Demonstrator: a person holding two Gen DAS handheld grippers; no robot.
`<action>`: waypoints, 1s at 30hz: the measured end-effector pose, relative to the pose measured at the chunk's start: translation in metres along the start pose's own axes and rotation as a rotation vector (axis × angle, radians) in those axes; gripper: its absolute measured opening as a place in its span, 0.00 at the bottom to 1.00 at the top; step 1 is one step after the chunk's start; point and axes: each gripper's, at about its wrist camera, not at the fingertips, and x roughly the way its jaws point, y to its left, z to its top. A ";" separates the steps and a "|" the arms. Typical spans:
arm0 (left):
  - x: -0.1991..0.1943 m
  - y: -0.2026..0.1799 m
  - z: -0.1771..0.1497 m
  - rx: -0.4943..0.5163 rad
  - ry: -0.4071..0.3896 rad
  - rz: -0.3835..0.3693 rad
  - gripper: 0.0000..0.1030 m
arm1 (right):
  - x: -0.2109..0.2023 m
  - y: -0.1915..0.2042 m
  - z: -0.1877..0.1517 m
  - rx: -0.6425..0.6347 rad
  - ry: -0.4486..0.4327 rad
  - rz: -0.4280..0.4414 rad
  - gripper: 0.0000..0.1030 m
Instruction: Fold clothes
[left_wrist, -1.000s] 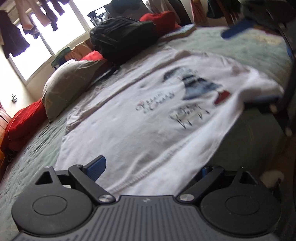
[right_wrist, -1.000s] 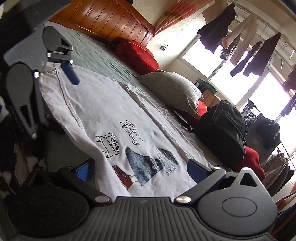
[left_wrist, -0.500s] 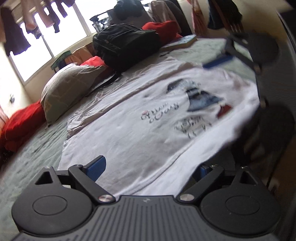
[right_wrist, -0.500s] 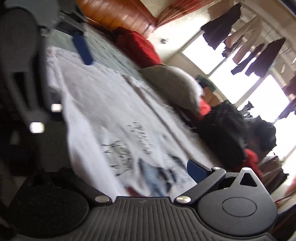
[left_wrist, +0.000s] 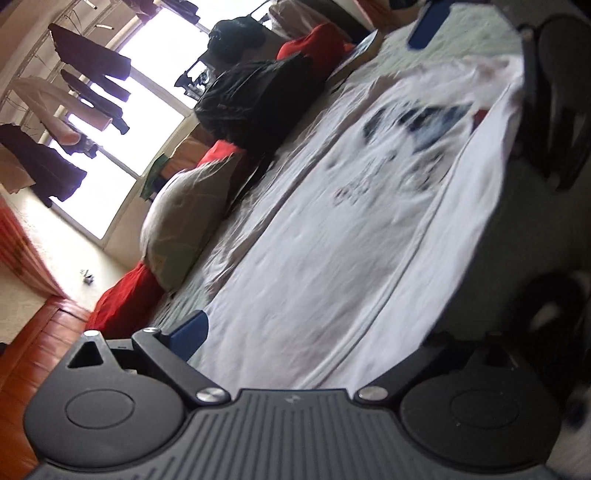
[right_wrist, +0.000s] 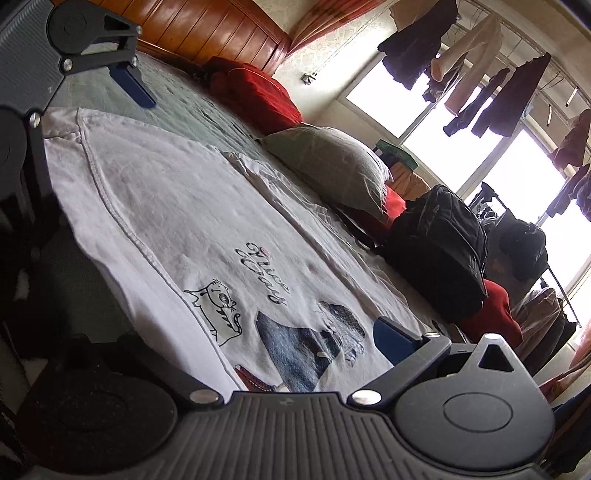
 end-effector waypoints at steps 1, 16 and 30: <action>0.002 0.004 -0.005 0.000 0.010 0.010 0.96 | 0.001 -0.001 -0.002 -0.001 0.007 -0.005 1.00; 0.019 -0.004 0.001 0.086 -0.005 0.098 0.97 | 0.002 0.003 -0.011 -0.004 0.061 -0.045 1.00; 0.025 0.019 -0.005 0.077 0.026 0.210 0.98 | -0.009 -0.002 -0.011 -0.090 0.047 -0.267 1.00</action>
